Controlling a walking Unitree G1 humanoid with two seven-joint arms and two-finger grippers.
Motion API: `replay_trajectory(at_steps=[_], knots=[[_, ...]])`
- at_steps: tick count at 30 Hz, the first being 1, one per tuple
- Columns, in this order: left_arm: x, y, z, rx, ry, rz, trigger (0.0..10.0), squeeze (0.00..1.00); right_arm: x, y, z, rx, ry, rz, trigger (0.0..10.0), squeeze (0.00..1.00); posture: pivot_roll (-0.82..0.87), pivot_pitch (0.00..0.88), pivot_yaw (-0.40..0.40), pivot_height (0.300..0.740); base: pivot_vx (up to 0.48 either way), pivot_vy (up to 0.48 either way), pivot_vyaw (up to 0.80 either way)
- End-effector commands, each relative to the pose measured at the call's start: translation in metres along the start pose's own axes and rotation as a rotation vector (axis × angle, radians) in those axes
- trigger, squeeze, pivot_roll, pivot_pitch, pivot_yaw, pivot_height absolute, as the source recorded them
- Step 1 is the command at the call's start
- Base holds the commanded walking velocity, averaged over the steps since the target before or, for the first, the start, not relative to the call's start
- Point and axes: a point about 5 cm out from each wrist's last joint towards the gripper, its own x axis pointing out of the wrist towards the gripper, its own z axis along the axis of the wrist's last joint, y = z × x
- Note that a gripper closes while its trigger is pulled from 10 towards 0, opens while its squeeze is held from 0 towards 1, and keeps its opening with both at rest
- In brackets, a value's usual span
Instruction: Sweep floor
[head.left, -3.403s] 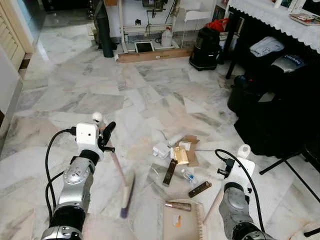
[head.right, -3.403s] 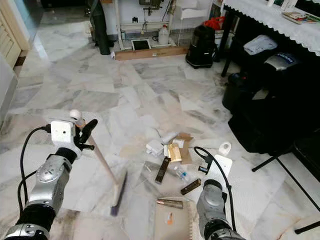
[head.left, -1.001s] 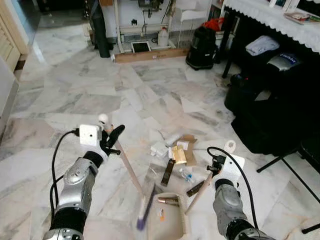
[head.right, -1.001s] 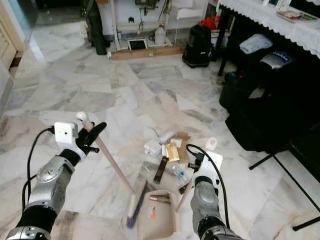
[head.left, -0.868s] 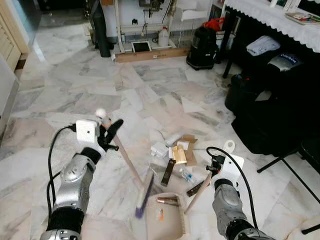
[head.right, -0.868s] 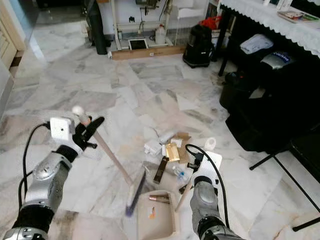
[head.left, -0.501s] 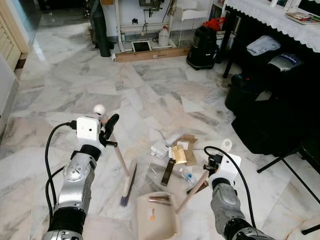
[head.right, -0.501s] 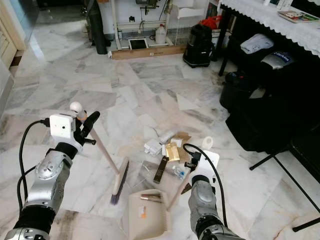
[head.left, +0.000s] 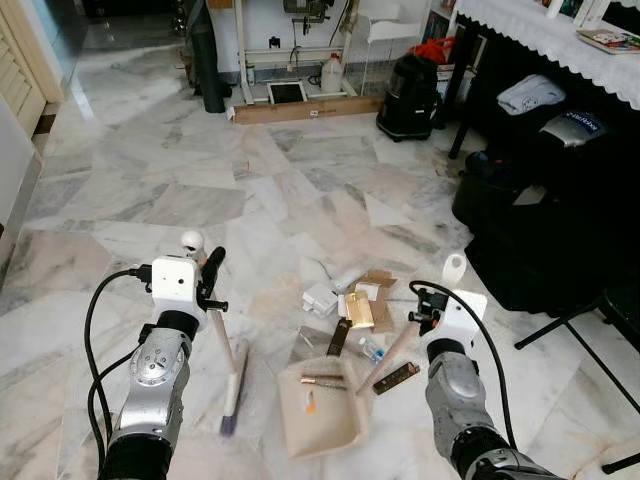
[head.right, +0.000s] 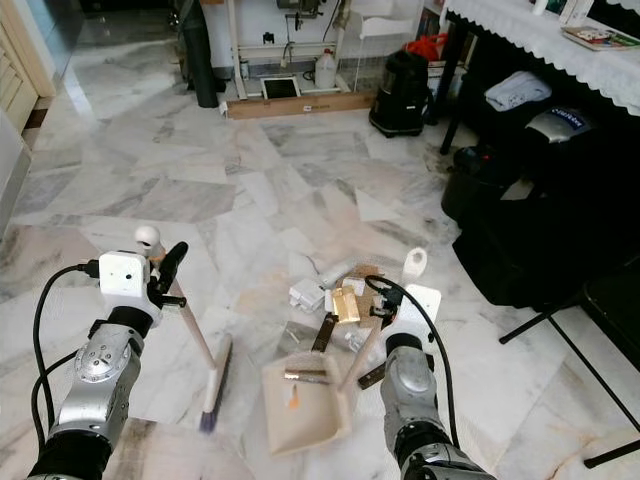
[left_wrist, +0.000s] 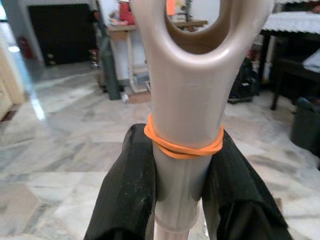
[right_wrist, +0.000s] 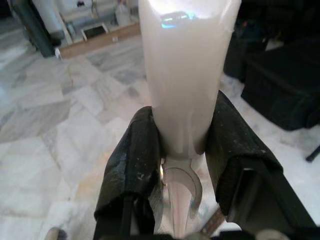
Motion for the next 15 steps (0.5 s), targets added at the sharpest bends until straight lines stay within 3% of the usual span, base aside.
replay_trajectory(at_steps=[1,8,15], knots=[[0.003,0.005,0.014,0.024,-0.08,0.027,10.0,0.0,0.004,-0.001,0.014,-0.002,-0.084,0.007,10.0,0.0,0.06,0.0,-0.081,0.74,0.0,0.0,0.0],[0.001,0.004,0.008,0.03,-0.063,0.031,10.0,0.0,0.002,0.004,0.016,0.028,-0.114,0.016,10.0,0.0,0.08,0.0,-0.072,0.74,0.0,0.0,0.0],[0.004,0.002,0.007,0.007,-0.061,0.046,10.0,0.0,0.001,0.012,0.016,0.144,-0.111,-0.012,10.0,0.0,0.06,0.0,-0.048,0.74,0.0,0.0,0.0]])
